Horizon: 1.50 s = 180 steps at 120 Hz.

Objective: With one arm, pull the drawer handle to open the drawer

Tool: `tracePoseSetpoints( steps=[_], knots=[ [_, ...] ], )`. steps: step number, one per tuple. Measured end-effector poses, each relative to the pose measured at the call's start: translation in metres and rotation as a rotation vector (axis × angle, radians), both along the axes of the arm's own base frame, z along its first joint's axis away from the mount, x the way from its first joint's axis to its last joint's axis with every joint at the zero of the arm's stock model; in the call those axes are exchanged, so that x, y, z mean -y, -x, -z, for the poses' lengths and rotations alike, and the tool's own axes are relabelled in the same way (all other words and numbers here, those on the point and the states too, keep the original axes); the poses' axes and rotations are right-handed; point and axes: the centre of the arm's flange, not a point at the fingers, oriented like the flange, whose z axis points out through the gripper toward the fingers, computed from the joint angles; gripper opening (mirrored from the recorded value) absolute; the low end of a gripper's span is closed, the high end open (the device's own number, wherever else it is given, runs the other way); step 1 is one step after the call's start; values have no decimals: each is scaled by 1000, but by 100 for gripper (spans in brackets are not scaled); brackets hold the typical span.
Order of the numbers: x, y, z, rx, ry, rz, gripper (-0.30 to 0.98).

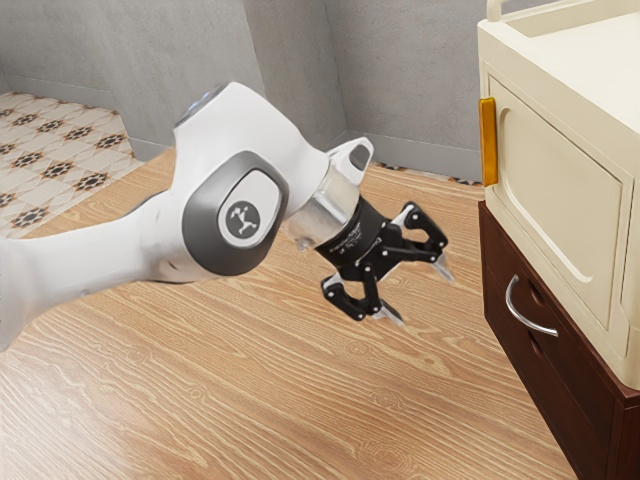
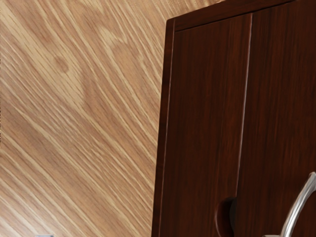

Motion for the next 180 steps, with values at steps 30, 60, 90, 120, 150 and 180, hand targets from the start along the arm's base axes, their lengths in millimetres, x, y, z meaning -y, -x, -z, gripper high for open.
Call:
tracePoseSetpoints(
  steps=[30,60,90,120,150,180],
  knots=[
    [9,-3,2,27,-28,8,52],
    [37,-5,1,49,-26,52,48],
    [63,-3,7,59,-24,97,44],
    [66,-6,13,64,-23,103,40],
    [32,-24,18,75,-27,52,38],
    [47,-27,16,116,-34,94,37]
  ],
)
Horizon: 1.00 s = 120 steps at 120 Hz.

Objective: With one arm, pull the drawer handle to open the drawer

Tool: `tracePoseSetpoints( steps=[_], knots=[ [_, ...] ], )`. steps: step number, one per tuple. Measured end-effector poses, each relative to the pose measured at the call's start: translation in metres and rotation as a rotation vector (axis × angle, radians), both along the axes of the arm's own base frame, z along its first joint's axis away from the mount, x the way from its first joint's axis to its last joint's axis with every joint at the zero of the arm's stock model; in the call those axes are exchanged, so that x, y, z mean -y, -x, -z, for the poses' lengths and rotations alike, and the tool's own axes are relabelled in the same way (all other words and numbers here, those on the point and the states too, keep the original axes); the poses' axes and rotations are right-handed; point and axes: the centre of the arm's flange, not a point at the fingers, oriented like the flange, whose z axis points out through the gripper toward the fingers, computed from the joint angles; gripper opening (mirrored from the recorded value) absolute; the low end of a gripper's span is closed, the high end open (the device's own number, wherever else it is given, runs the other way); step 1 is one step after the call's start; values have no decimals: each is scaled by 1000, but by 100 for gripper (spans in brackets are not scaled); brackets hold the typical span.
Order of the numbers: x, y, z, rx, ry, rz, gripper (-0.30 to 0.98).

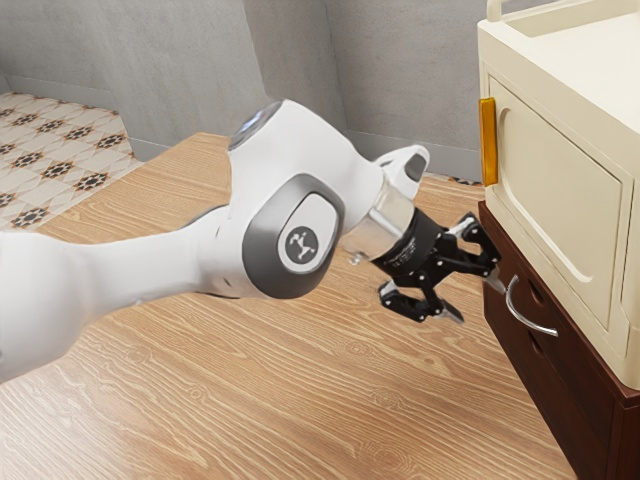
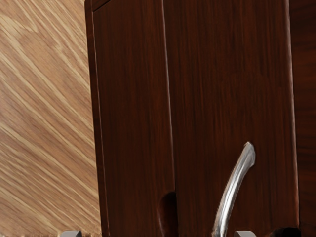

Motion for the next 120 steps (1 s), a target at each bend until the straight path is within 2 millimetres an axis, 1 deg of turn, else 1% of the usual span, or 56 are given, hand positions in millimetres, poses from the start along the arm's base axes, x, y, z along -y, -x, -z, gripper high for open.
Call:
tracePoseSetpoints(
  steps=[9,27,50,74,90,120],
  knots=[
    [4,-1,3,4,-2,11,37],
    [2,-6,10,20,-6,12,37],
    [11,-8,7,52,-8,34,37],
    [16,-14,18,48,-10,52,37],
    [16,-18,24,45,-12,57,36],
    [16,-18,27,44,-17,64,31]
  ],
)
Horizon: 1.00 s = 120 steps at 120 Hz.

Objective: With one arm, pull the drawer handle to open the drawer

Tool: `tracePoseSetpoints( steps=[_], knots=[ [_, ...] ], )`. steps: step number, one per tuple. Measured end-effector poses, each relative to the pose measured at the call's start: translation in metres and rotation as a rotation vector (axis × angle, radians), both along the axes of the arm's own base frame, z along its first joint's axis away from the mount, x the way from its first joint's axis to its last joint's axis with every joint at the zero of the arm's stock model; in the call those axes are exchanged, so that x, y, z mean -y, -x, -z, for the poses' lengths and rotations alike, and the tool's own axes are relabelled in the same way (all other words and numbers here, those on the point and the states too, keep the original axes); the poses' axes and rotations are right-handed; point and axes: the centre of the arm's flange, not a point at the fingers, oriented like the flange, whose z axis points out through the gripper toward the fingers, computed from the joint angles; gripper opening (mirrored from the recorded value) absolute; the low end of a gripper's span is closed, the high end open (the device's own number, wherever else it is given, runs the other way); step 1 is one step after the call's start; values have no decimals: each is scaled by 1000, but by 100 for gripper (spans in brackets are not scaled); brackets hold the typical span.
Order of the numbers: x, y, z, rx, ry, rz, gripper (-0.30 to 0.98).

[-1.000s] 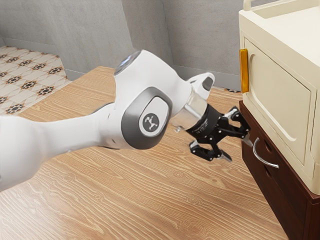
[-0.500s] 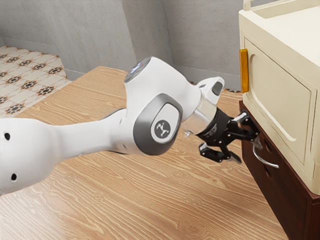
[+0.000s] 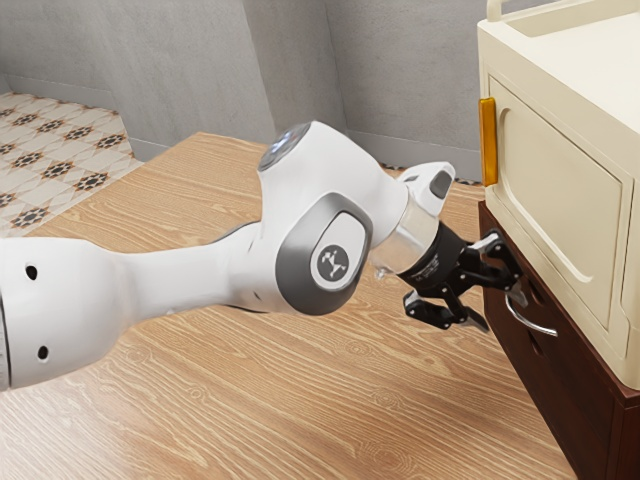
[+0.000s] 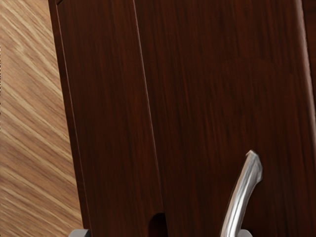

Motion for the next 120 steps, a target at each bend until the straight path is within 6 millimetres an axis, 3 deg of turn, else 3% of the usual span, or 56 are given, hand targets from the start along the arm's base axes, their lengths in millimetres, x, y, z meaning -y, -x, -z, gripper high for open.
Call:
tracePoseSetpoints(
  steps=[36,120],
  knots=[
    [-2,6,2,-21,-3,-8,27],
    [-24,48,-15,-131,-5,-71,26]
  ],
)
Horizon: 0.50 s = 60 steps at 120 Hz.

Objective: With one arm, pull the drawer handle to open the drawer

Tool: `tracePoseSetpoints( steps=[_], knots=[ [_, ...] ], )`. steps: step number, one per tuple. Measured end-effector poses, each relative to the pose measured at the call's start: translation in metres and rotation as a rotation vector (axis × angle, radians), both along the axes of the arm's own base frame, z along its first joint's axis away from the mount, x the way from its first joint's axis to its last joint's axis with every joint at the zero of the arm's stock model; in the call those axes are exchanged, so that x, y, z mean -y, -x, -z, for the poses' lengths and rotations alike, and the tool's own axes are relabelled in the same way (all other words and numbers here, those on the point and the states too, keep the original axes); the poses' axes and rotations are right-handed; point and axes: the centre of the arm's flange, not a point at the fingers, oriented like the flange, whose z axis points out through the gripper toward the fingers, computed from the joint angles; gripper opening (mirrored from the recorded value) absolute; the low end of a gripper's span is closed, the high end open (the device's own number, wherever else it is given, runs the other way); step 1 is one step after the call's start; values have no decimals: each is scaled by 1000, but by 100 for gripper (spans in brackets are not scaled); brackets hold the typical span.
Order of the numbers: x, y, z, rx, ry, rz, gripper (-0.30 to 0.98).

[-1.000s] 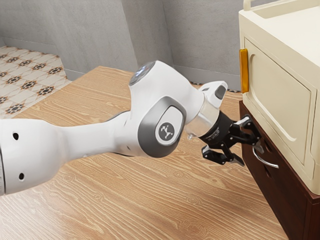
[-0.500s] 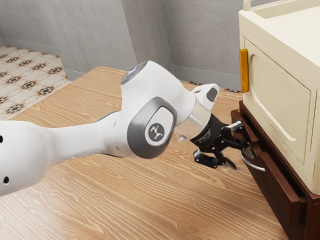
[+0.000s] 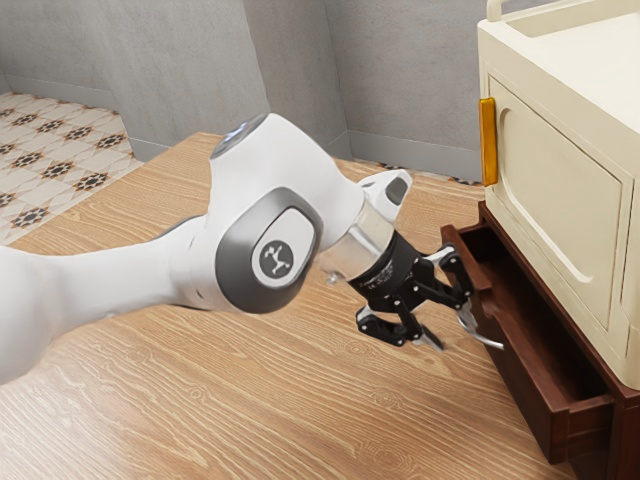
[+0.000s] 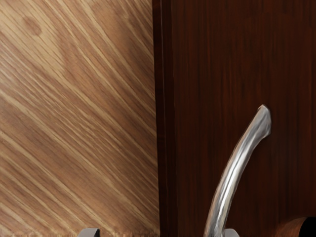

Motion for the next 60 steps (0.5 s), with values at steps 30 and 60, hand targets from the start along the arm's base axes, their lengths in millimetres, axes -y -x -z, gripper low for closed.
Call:
tracePoseSetpoints(
  steps=[30,60],
  knots=[
    [-11,11,1,-70,2,-52,26],
    [-29,28,-4,-125,4,-111,26]
  ],
)
